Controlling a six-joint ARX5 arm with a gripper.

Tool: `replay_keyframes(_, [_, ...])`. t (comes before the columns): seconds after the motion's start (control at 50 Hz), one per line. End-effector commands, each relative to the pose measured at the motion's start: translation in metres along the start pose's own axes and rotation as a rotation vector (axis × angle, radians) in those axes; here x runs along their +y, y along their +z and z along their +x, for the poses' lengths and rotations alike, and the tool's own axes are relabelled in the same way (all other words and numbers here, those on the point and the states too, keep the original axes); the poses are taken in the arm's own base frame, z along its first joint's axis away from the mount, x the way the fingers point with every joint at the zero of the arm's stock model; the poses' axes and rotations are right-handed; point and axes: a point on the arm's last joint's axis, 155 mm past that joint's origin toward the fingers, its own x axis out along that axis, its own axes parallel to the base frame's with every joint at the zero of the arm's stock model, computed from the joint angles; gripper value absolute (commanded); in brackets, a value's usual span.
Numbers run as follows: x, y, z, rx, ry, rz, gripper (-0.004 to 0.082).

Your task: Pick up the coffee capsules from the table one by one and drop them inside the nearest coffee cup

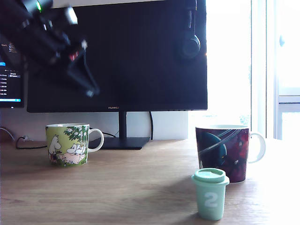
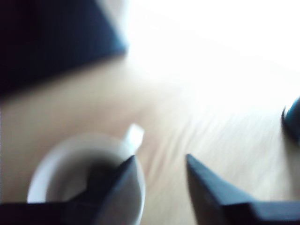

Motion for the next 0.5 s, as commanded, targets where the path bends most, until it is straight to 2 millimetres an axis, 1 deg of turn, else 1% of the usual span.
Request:
replay_keyframes(0.0, [-0.014, -0.002, -0.005, -0.033, -0.03, 0.04, -0.0023])
replay_keyframes(0.14, [-0.038, -0.008, -0.014, -0.102, -0.104, 0.082, -0.0023])
replay_keyframes(0.32, [-0.055, -0.026, -0.018, -0.168, -0.143, 0.073, -0.0023])
replay_keyframes(0.4, [-0.066, -0.035, -0.018, -0.185, -0.165, 0.066, -0.0023])
replay_keyframes(0.48, [-0.08, -0.044, -0.017, -0.188, -0.196, 0.076, -0.0023])
